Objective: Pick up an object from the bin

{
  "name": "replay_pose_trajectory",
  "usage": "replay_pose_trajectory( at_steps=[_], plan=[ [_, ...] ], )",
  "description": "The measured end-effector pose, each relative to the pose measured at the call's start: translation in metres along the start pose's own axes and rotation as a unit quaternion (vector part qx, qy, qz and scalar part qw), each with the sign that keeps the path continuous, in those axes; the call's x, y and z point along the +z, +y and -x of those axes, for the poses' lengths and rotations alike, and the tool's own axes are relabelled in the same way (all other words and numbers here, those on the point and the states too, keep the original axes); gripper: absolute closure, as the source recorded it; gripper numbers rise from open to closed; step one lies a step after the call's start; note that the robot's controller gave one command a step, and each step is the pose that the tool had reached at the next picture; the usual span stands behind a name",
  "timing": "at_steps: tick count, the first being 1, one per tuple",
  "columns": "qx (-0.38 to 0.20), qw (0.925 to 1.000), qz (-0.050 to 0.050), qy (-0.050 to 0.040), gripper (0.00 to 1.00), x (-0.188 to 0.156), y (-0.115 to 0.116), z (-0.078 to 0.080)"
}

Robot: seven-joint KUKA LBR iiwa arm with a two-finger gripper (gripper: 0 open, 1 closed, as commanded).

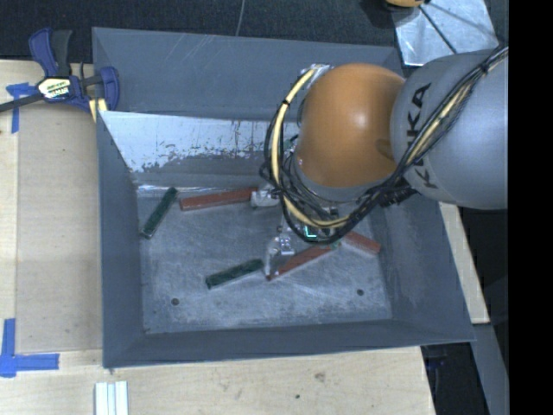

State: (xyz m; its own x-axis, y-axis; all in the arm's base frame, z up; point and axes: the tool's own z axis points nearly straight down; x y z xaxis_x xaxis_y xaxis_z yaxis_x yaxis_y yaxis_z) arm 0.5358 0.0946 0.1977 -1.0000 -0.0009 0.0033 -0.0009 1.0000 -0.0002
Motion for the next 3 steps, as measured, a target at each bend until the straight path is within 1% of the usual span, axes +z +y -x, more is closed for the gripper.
replay_pose_trajectory(
  at_steps=[1, 2, 3],
  plan=[
    [0.000, 1.0000, 0.001, -0.0031, 0.00, -0.003, 0.000, 0.002],
    [-0.026, 0.9996, 0.000, -0.0062, 0.00, 0.051, 0.000, 0.003],
    [-0.143, 0.9896, 0.002, -0.0159, 1.00, 0.120, 0.017, 0.008]
  ],
)
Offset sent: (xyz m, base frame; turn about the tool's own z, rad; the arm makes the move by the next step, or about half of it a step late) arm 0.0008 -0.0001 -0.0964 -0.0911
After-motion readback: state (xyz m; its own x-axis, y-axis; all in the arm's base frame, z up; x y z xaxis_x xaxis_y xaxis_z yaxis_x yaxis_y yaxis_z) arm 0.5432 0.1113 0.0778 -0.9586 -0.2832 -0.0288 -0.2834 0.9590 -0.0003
